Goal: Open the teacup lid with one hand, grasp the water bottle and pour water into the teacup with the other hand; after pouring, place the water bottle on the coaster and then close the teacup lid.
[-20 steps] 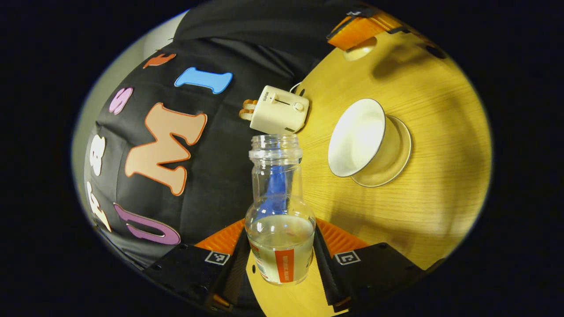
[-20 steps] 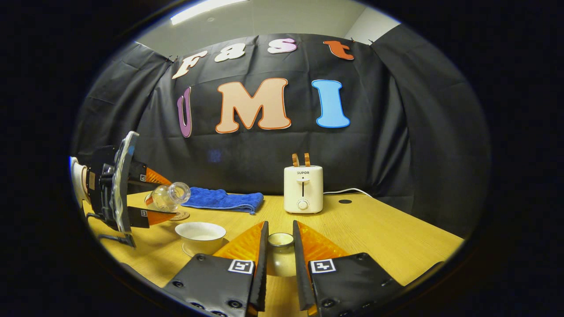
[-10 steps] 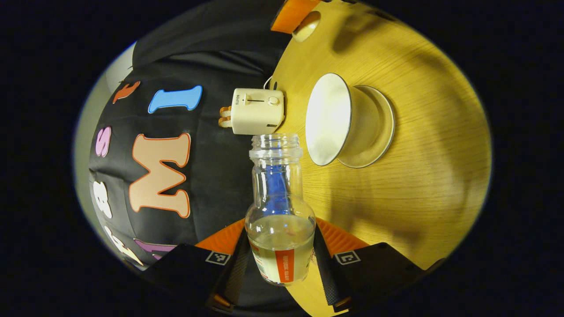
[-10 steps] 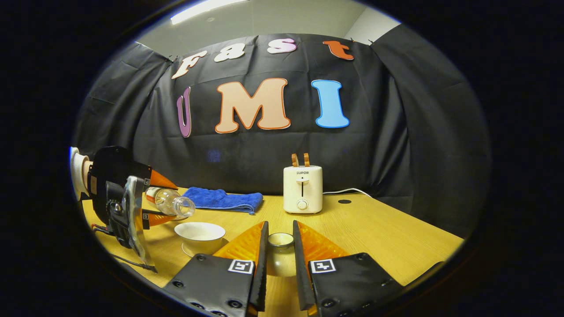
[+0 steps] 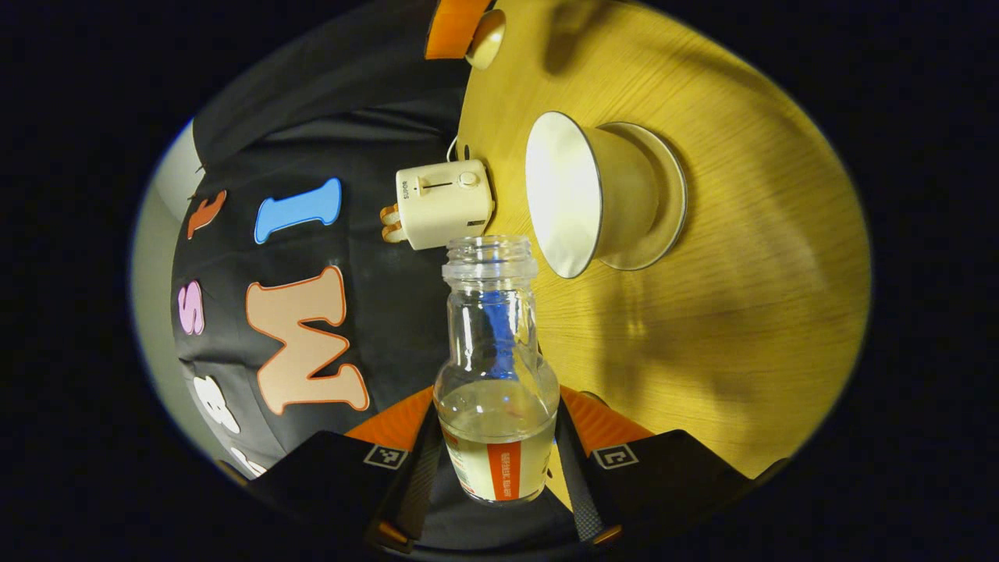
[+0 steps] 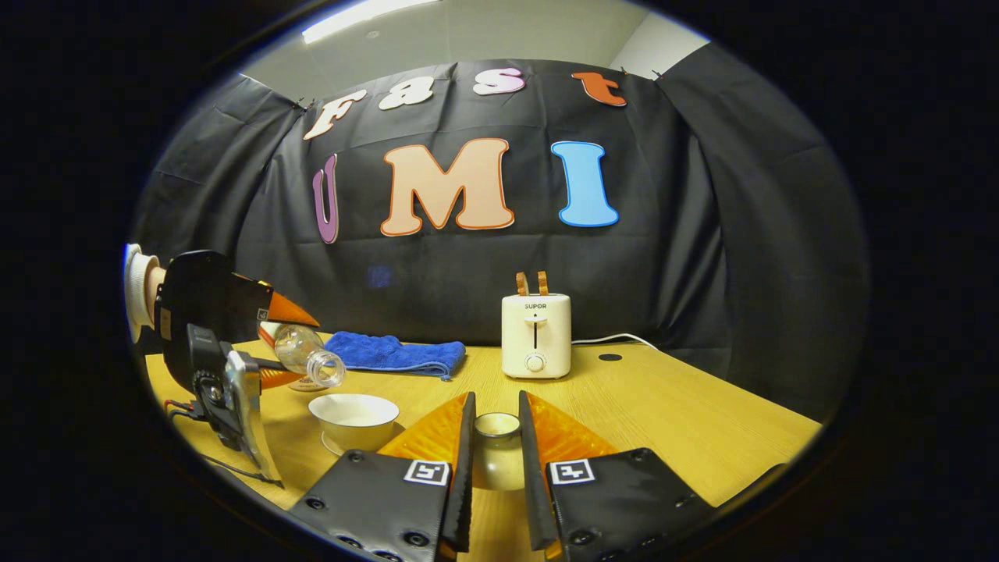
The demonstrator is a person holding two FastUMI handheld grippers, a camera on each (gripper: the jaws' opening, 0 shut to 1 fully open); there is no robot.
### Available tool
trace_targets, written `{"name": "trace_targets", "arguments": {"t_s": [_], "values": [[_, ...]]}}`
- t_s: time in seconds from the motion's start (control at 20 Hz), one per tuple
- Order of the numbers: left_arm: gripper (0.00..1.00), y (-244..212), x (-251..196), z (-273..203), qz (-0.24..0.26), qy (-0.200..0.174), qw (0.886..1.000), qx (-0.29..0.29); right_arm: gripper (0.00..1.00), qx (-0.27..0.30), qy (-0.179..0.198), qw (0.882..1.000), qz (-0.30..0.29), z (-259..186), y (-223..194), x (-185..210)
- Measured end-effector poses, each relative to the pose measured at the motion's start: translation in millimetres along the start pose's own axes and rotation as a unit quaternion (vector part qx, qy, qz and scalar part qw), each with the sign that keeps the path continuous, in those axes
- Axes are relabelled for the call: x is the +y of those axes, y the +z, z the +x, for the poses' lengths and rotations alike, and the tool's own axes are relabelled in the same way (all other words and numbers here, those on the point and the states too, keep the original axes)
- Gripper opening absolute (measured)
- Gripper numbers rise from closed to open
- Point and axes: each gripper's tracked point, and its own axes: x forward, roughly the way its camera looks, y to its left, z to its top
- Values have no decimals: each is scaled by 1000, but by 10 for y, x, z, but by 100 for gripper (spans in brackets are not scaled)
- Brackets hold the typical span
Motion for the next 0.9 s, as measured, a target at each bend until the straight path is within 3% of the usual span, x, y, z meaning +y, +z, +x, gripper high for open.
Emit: {"name": "trace_targets", "arguments": {"t_s": [0.4, 0.9], "values": [[70, -17, 172, -15, 62, 17, 998, 9, 32, 0, 0, 1000, 0, -1, 4, -5], [70, -46, 306, -37, 92, 25, 995, 20, 32, 0, 0, 1000, 0, -3, 1, -4]]}}
